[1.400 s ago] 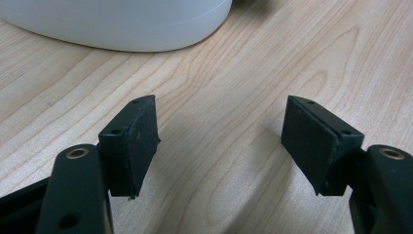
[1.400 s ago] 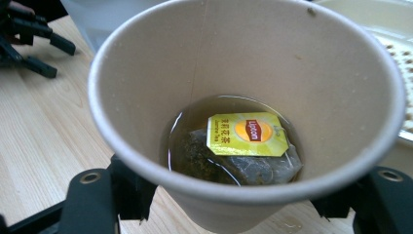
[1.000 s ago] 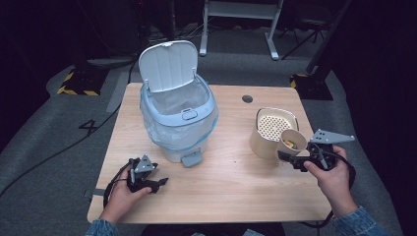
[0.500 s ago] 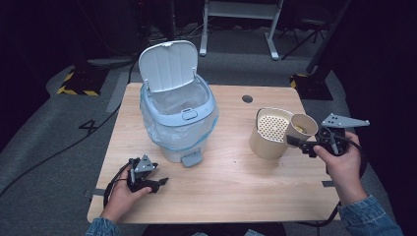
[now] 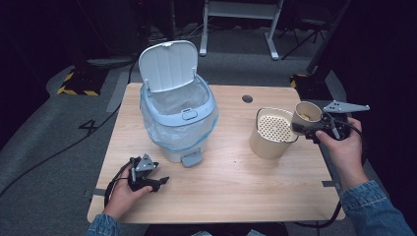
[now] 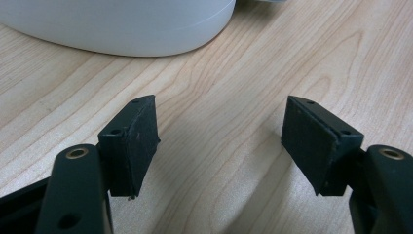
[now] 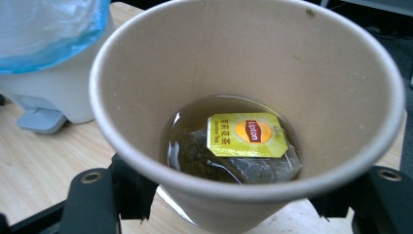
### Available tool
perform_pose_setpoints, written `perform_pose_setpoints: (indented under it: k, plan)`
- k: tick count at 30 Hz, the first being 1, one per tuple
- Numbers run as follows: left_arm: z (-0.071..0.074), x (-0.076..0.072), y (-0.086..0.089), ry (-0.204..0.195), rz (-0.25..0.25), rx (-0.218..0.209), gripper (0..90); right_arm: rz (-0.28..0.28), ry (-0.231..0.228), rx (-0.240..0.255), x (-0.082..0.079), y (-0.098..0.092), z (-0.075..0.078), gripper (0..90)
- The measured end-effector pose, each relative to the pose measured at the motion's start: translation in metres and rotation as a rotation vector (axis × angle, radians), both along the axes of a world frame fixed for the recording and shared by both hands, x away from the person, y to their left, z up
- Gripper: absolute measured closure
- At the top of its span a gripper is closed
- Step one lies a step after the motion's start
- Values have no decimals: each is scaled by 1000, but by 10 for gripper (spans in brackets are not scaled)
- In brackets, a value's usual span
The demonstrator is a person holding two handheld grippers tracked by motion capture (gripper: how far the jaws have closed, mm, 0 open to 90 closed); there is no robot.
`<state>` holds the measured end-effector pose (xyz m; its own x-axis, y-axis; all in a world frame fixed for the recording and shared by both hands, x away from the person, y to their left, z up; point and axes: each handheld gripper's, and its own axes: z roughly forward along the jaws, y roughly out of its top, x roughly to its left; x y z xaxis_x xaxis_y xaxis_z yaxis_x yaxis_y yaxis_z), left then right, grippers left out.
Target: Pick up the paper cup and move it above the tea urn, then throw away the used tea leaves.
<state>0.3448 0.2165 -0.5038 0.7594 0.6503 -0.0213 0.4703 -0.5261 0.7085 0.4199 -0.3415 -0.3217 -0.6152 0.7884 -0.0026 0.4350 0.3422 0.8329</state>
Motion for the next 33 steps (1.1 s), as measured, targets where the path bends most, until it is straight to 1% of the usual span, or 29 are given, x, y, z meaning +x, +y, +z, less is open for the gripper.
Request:
perform_pose_setpoints:
  k: [4,9,13,18,22,27,29,33]
  plan:
    - [0,0,0,-1,0,1,299,8,-14,-24,11,-3,-1,323]
    - [0,0,0,-1,0,1,299,3,-9,-31,21,-6,-2,323]
    - [0,0,0,0,0,0,299,4,-24,-47,28,-7,-1,322]
    - [0,0,0,2,0,-1,299,0,-18,-43,34,-7,-3,322]
    - [0,1,0,-3,-1,6,299,0,-12,-53,40,-5,-9,320]
    - [0,1,0,-4,0,5,299,-6,-29,-117,47,0,-13,320]
    - [0,1,0,-5,0,5,299,-9,-25,-131,48,1,-15,320]
    - [0,1,0,-6,0,6,299,-19,-42,-215,51,4,-17,320]
